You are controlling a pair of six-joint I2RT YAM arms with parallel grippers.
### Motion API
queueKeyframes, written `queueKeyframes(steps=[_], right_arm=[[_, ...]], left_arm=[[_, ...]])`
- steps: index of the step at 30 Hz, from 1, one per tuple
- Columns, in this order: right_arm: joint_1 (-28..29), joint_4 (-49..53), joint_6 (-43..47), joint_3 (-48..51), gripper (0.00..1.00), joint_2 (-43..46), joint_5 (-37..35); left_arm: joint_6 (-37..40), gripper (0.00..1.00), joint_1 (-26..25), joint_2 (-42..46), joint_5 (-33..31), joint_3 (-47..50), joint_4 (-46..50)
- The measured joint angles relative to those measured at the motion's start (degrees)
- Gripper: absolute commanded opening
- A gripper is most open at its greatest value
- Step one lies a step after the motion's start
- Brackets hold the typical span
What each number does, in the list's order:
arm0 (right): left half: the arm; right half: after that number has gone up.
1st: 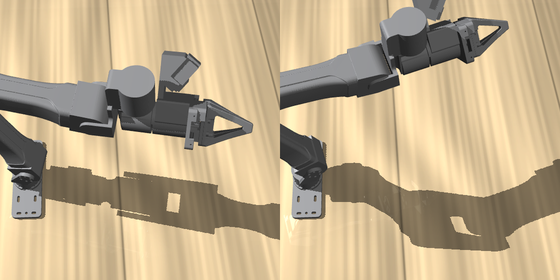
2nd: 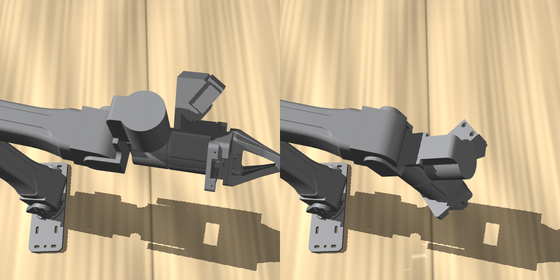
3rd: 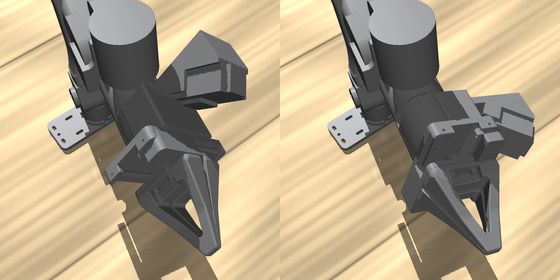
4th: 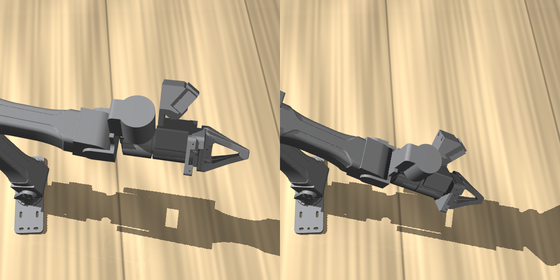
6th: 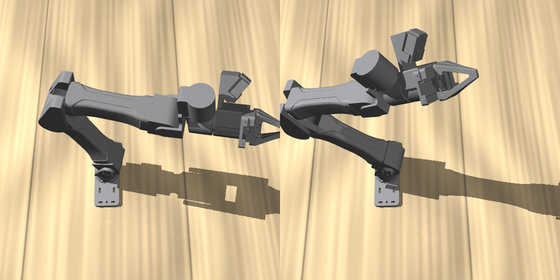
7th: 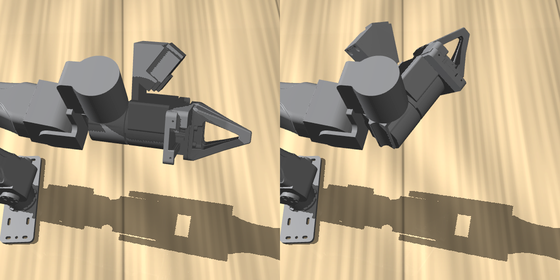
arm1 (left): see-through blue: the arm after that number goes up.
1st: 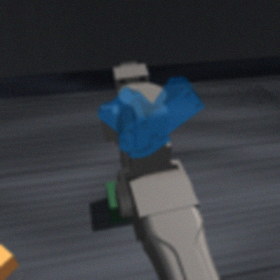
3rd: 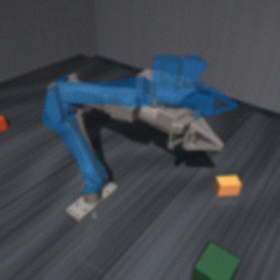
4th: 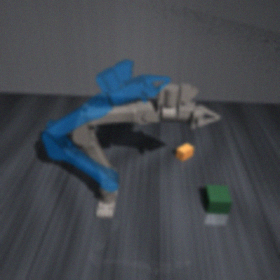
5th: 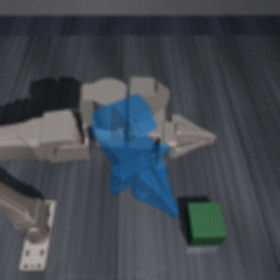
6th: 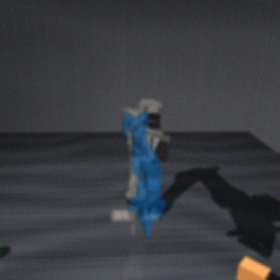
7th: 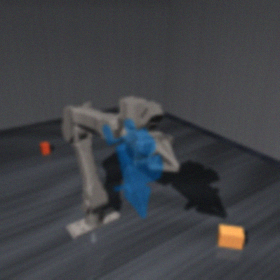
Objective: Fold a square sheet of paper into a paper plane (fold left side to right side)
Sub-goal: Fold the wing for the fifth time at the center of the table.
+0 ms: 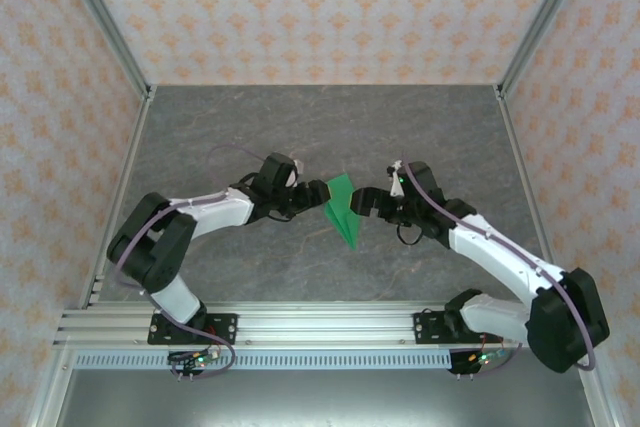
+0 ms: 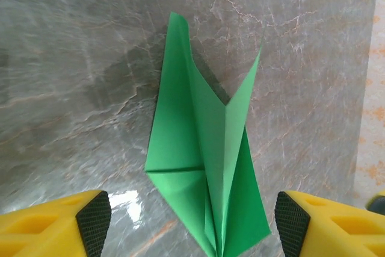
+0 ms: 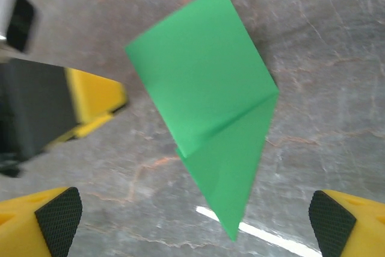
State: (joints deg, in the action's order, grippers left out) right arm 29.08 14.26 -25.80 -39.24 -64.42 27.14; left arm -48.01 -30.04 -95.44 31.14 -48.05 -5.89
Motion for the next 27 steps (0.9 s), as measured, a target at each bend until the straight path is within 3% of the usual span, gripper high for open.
queueKeyframes(steps=[4,7,12,16,20,27], right_arm=[[-1.6,-3.5,-2.1,2.3,1.00,2.3,2.8],[-4.3,-6.9,-4.2,5.5,1.00,4.0,6.4],[-10.2,-12.3,-6.2,10.2,1.00,3.2,13.1],[-12.6,-15.6,-6.6,10.3,1.00,-1.4,17.8],[-13.3,-16.6,-4.4,7.1,1.00,-7.3,20.7],[-14.3,-18.5,1.7,-0.3,0.92,-17.4,26.4]], left_arm=[[0.0,0.69,-0.4,-4.2,0.5,-1.9,-1.7],[0.0,0.58,-0.7,-7.8,2.1,-5.7,-3.0],[0.0,0.23,-0.7,-12.9,4.9,-9.5,-6.1],[0.2,0.07,-0.7,-13.7,5.9,-9.5,-6.4],[1.1,0.00,-0.2,-13.0,6.4,-8.9,-6.8],[5.8,0.00,4.0,-7.6,11.7,-7.1,-5.9]])
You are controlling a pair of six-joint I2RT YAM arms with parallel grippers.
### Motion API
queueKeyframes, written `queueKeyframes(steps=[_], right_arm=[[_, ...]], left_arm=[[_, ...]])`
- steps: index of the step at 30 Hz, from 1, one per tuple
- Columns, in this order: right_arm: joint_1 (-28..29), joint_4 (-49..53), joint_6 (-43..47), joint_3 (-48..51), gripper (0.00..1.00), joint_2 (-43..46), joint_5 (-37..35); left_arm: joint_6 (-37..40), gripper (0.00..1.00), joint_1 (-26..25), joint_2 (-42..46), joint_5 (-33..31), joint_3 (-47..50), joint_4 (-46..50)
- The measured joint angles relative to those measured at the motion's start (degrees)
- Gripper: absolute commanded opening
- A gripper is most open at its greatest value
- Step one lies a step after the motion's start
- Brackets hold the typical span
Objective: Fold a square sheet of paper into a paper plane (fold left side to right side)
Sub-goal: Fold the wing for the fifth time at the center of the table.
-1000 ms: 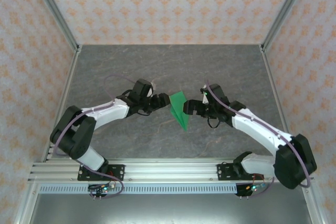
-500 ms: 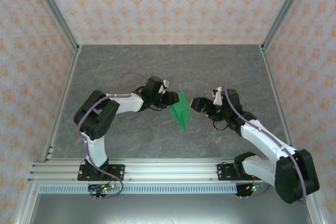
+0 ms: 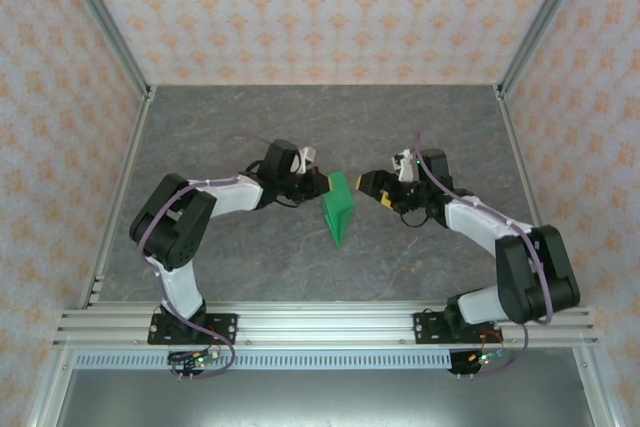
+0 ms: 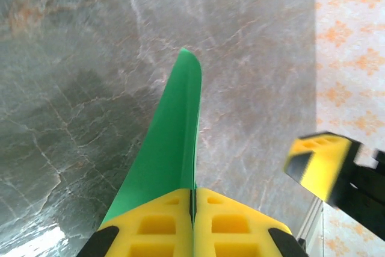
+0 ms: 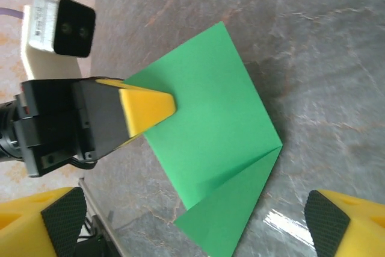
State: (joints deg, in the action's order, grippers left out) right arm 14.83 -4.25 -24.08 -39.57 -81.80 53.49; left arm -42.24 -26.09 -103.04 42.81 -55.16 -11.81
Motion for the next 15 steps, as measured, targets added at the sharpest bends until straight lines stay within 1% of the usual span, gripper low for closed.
queueKeyframes(steps=[3,5,9,15], right_arm=[[0.0,-0.3,2.8,-3.1,0.87,-4.7,4.4],[0.0,-0.4,4.4,-4.7,0.86,-7.3,7.0],[0.0,-0.6,6.8,-7.3,0.81,-11.3,11.6],[0.0,-0.7,8.6,-8.6,0.76,-14.9,16.8]], left_arm=[[3.2,0.00,1.9,2.6,3.7,0.3,1.3],[5.4,0.00,2.7,3.7,6.6,0.3,2.3],[9.7,0.00,2.9,4.1,11.8,0.3,5.1],[12.4,0.00,2.9,4.4,15.4,0.5,7.2]])
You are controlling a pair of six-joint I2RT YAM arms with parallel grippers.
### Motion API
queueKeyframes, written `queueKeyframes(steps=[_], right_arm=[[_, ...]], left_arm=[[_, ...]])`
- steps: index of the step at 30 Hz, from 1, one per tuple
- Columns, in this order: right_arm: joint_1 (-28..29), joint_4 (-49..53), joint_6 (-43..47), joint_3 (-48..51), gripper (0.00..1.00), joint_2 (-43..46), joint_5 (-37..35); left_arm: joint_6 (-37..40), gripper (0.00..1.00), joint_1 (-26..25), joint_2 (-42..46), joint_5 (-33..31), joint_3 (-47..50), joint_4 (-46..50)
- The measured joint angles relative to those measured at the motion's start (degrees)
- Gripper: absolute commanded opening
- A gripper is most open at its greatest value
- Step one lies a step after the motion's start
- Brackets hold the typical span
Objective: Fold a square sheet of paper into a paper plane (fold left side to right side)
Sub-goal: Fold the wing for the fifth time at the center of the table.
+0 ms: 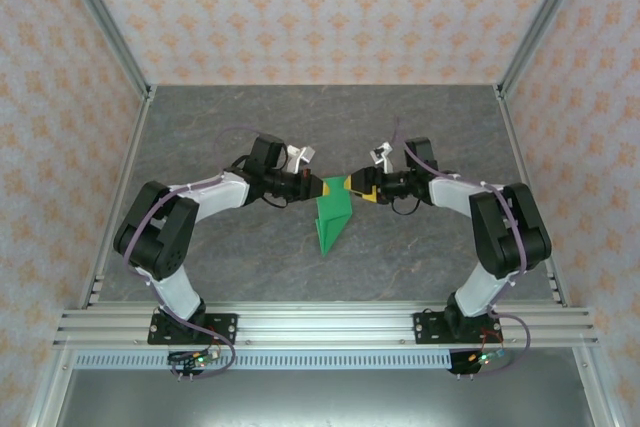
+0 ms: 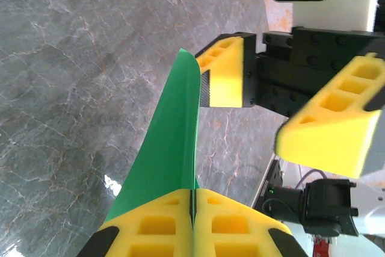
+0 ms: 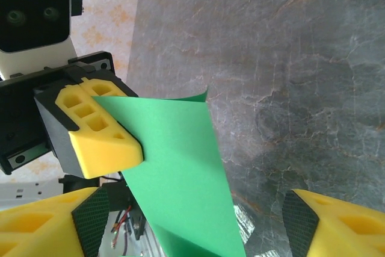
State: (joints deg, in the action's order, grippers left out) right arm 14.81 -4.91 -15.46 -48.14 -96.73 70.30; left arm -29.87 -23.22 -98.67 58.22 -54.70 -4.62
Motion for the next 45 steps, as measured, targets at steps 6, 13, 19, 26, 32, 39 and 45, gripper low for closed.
queueKeyframes(steps=[6,13,19,26,32,39,45], right_arm=[[0.0,-0.1,0.8,0.0,0.69,-0.7,3.5],[0.2,0.9,2.4,-0.3,0.61,-2.2,6.1],[0.6,1.3,3.5,-0.3,0.47,-2.4,7.3],[0.5,3.0,4.8,-0.3,0.30,-2.4,7.5],[0.5,4.2,5.8,-0.3,0.20,-2.4,7.5],[0.5,5.4,6.6,-0.3,0.03,-1.2,7.2],[0.5,7.6,6.5,-0.3,0.00,1.0,4.9]], left_arm=[[0.5,0.00,0.0,0.5,1.7,0.0,0.8],[1.3,0.00,0.0,0.7,3.0,0.0,1.5],[2.0,0.00,0.0,1.0,3.3,0.0,2.6],[2.9,0.00,0.0,1.4,3.3,0.0,3.7],[3.0,0.00,0.0,1.4,2.9,0.0,4.1],[3.0,0.04,0.0,1.4,2.8,0.0,4.1],[4.3,0.43,0.0,1.4,0.2,-0.1,5.1]])
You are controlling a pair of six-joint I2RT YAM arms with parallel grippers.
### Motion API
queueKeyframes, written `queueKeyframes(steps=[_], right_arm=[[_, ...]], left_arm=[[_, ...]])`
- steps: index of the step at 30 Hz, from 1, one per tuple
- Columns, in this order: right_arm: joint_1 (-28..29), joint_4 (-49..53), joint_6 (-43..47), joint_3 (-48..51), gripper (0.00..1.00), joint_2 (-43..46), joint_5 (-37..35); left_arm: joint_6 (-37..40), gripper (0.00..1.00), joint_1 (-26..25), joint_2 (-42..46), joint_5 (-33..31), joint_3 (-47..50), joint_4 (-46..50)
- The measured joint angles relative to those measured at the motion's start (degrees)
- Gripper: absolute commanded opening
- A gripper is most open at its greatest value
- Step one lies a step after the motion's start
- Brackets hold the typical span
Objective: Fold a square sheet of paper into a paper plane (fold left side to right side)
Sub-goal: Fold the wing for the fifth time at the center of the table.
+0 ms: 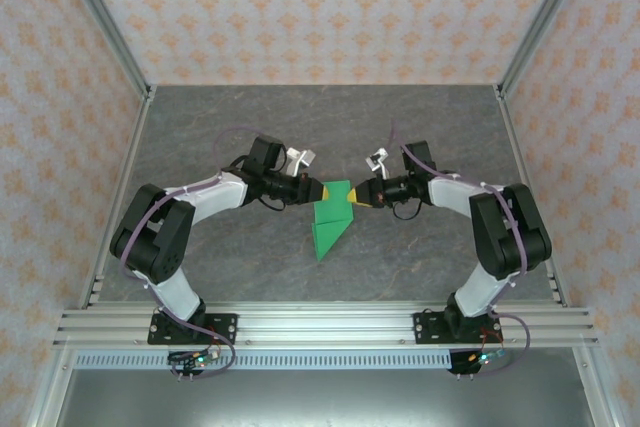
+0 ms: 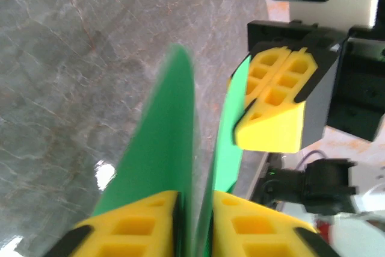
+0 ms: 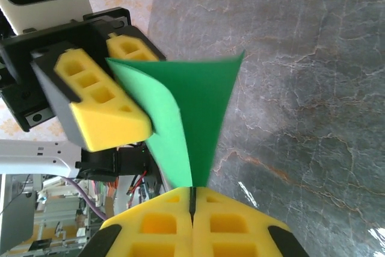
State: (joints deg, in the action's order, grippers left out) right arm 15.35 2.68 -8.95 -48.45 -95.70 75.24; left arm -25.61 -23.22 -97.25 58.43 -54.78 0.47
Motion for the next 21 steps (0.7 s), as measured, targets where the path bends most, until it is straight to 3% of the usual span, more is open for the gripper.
queueKeyframes(steps=[7,14,21], right_arm=[[0.0,3.2,-2.1,0.0,0.00,0.1,-5.1],[0.1,3.5,-6.1,0.0,0.00,0.1,-9.0],[0.6,5.5,-9.5,-1.3,0.00,0.0,-11.3]], left_arm=[[1.9,0.68,0.1,4.3,-13.4,0.0,6.7],[3.6,0.72,-0.9,17.9,-29.9,0.2,12.2],[7.6,0.71,-14.1,28.7,-42.8,1.4,20.4]])
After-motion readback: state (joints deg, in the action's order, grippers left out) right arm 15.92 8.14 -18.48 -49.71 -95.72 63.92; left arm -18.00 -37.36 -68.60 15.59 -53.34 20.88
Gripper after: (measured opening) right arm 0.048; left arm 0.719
